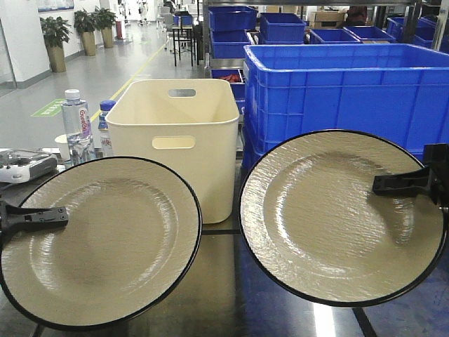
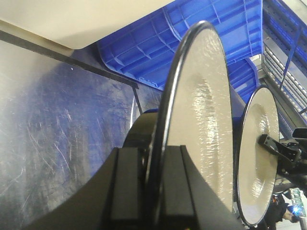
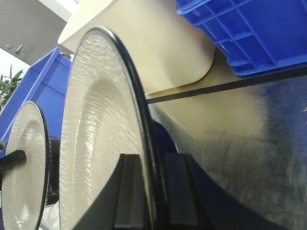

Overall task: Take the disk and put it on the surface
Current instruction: 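Lower the left gripper's plate onto the table in front of the bin, then stack the right gripper's plate onto the placed plate and release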

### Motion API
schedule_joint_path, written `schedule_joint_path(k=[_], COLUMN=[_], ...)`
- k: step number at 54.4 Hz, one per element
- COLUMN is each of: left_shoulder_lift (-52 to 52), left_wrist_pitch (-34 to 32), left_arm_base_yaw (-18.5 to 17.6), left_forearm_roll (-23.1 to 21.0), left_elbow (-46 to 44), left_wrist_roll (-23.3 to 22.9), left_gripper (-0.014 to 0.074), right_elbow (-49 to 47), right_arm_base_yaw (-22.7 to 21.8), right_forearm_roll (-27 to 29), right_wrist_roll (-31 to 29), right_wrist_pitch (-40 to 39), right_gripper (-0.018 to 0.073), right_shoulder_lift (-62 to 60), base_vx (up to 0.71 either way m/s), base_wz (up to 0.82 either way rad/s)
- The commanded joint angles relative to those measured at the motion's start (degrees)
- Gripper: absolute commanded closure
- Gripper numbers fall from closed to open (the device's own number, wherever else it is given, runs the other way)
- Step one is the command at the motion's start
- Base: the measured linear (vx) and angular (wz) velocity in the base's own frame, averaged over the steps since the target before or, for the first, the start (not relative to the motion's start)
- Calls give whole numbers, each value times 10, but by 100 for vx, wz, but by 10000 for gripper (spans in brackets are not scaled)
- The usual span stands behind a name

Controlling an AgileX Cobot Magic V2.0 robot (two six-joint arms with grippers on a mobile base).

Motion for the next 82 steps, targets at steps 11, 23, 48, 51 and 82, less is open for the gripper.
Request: schedule_joint_path(k=[11, 23, 48, 51, 82], left_shoulder_lift=[-26, -20, 93, 105, 167], left_wrist_pitch=[13, -15, -248, -284, -342], left_arm_base_yaw=[1, -14, -242, -260, -312], left_forearm_roll=[-84, -79, -148, -148, -125], left_elbow=[-17, -17, -19, -22, -73], left_wrist_roll=[-7, -2, 73, 83, 198], left_gripper=[597, 597, 594, 590, 40], right_elbow=[-18, -18, -18, -18, -18], right_arm_base_yaw=[-1, -1, -1, -1, -1], right_forearm_roll=[77, 78, 170, 170, 165], right_wrist_roll=[2, -6, -49, -49, -55], right_wrist_pitch=[-11, -41, -48, -47, -43], right_gripper=[568, 568, 568, 568, 568], right_shoulder_lift=[-20, -20, -20, -20, -20], base_vx=[0, 0, 0, 0, 0], base_wz=[0, 0, 0, 0, 0])
